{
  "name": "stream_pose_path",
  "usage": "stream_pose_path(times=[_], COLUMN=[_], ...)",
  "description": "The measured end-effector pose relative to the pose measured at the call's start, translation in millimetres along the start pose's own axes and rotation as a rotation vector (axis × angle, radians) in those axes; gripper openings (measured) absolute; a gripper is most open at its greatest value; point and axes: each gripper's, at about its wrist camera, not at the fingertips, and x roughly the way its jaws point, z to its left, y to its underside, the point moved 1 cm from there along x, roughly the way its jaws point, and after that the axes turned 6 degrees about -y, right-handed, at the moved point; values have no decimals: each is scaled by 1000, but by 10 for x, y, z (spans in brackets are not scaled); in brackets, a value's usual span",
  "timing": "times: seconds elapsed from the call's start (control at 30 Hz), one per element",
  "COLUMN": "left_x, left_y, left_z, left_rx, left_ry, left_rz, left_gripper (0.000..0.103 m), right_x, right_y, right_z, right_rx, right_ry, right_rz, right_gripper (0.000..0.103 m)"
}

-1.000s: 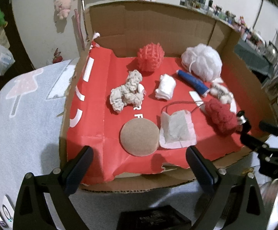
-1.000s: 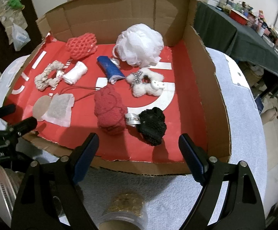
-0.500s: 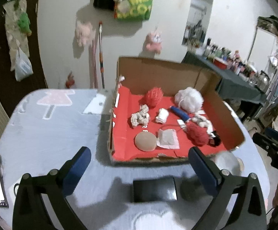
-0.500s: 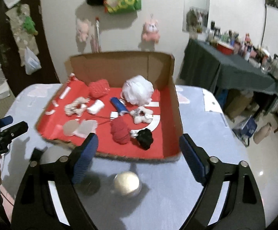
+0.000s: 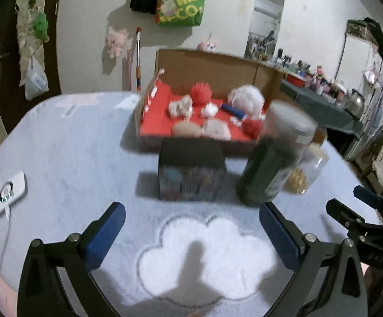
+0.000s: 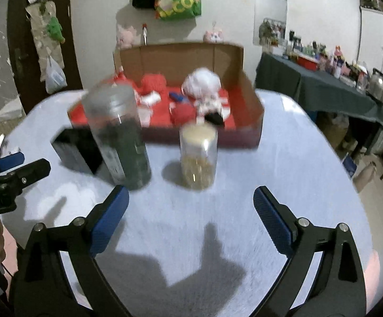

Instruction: Organize soft objects

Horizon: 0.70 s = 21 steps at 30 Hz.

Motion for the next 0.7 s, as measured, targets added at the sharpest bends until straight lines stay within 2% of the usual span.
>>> stream_pose_path(times=[0.13,0.47,0.7], left_x=[234,446,487], left_y=[159,304,341], left_z=[-70,-186,-212], left_rx=[20,76,59], left_ry=[-23,-71,-123], left_rz=[69,133,109], left_gripper=[103,103,103], right_x=[191,440,478], right_y=[152,306,303], right_z=[-58,-134,-127], right_rx=[36,44,33], right_ry=[-12,33,55], right_rz=[52,109,111], right_gripper=[96,96,98])
